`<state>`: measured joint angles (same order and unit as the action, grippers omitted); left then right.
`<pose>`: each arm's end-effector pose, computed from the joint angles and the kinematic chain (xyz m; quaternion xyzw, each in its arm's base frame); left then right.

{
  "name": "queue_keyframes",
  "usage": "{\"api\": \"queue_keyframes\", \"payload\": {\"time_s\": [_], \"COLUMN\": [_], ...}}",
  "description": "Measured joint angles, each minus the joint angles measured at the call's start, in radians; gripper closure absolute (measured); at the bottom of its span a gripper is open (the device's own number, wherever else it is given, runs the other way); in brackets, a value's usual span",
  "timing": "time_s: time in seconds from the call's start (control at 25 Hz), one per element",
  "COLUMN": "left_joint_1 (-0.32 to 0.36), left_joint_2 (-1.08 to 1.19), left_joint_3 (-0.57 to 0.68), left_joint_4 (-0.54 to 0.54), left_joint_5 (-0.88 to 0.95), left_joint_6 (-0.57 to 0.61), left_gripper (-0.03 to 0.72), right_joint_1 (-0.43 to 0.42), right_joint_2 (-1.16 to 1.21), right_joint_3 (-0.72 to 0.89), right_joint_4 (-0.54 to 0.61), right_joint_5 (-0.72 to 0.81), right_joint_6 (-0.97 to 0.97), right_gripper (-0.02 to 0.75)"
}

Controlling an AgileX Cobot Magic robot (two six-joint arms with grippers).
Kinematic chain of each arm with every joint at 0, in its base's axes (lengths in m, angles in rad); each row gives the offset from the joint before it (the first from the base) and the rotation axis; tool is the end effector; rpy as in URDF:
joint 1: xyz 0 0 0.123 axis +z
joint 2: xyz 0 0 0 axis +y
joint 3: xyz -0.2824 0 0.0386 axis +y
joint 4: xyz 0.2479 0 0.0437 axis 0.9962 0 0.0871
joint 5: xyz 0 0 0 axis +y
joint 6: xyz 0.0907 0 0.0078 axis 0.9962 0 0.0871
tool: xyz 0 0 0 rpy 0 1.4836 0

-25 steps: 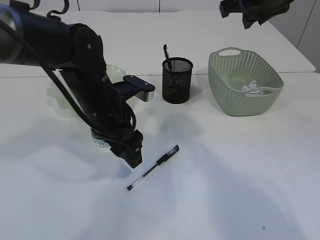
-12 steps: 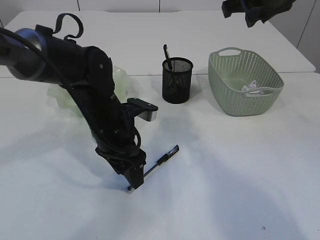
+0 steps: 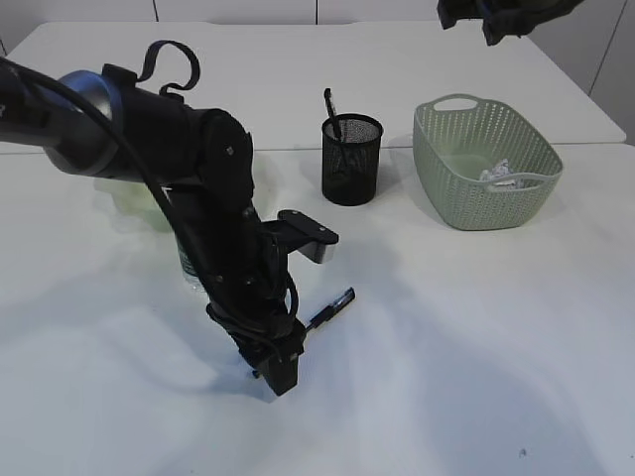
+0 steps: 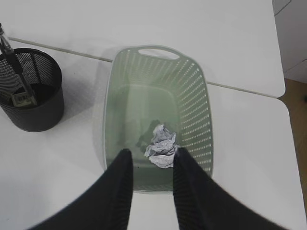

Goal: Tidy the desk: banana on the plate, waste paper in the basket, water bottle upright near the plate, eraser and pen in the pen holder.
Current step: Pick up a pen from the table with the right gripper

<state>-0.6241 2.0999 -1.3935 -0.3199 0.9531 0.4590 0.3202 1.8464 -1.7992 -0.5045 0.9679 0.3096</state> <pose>0.3067 -0.2496 0.1317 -0.4298 -0.8936 0.1293 0.0114 0.4080 0.0971 0.3526 -0.0742 0.9184 -0.1332 0.3652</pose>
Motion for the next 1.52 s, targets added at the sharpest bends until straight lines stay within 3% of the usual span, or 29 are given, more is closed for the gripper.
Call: {"api": "queue_keyframes", "payload": {"time_s": [0.6, 1.0, 1.52], "left_joint_1": [-0.003, -0.059, -0.06], "left_joint_2": [0.0, 0.074, 0.129], "left_joint_3": [-0.004, -0.186, -0.199], "left_joint_4": [0.089, 0.162, 0.191], "left_joint_5": [-0.051, 0.02, 0.066], "left_joint_6": [0.002, -0.03, -0.047], "left_gripper": [0.222, 0.222, 0.222], "right_joint_1": [0.0, 0.0, 0.0], "right_joint_2": [0.0, 0.0, 0.0], "right_joint_3": [0.0, 0.0, 0.0], "right_joint_4": [-0.022, -0.055, -0.056], "right_joint_5": [-0.013, -0.018, -0.02], "right_joint_6": [0.0, 0.0, 0.0], "right_gripper": [0.519, 0.519, 0.519]}}
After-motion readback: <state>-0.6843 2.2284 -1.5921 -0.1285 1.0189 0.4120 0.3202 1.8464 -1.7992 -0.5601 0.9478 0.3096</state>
